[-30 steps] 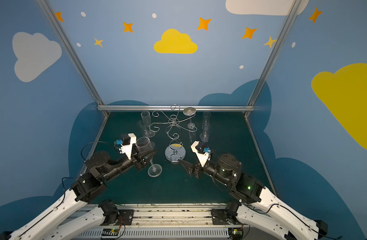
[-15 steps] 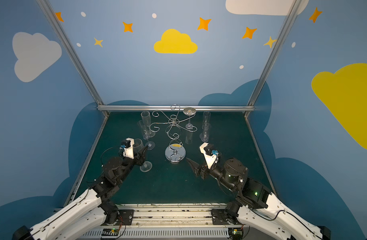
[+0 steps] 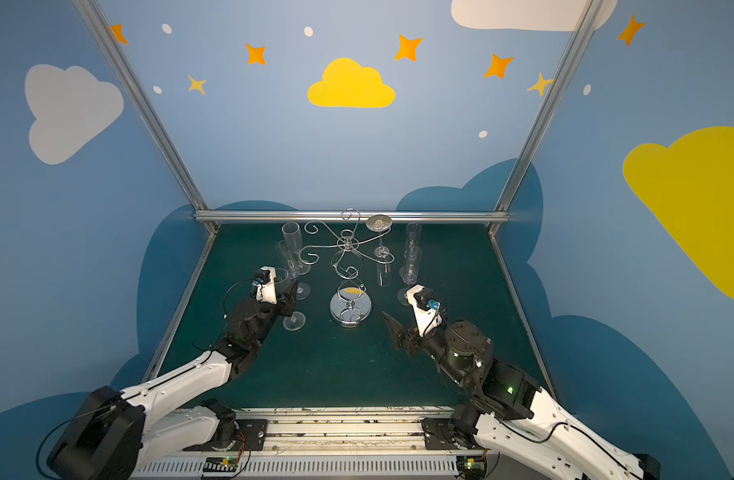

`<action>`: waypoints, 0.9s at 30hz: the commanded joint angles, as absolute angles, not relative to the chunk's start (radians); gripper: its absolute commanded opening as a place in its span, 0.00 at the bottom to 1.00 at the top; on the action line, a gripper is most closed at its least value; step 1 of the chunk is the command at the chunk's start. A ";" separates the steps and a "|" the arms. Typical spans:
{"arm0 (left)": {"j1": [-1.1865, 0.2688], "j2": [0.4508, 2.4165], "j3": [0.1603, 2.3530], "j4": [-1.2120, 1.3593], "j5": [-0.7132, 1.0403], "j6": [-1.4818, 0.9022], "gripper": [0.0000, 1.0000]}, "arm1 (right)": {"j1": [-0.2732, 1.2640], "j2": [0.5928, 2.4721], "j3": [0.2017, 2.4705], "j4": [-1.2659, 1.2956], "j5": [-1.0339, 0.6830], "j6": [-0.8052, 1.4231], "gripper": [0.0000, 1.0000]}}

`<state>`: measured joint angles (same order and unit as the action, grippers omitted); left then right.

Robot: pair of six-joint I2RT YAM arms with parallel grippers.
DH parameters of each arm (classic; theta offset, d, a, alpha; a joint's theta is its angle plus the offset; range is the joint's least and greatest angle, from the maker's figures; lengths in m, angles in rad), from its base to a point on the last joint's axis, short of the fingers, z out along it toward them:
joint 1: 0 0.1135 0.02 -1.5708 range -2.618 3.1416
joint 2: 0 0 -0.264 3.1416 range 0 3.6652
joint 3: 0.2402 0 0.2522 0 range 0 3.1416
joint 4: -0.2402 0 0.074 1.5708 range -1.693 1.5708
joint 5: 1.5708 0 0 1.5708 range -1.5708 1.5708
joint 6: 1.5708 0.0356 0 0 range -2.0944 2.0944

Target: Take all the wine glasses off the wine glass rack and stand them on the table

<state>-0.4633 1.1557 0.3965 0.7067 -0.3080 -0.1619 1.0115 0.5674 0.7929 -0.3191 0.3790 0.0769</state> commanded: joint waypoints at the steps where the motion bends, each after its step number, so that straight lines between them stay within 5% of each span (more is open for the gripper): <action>1: -0.456 1.196 0.425 0.815 -0.292 -0.162 0.34 | 1.006 0.542 0.779 -0.311 0.441 0.069 0.81; 27: -0.447 1.441 0.467 0.926 -0.339 -0.148 0.33 | 1.005 0.457 0.751 -0.355 0.465 0.126 0.81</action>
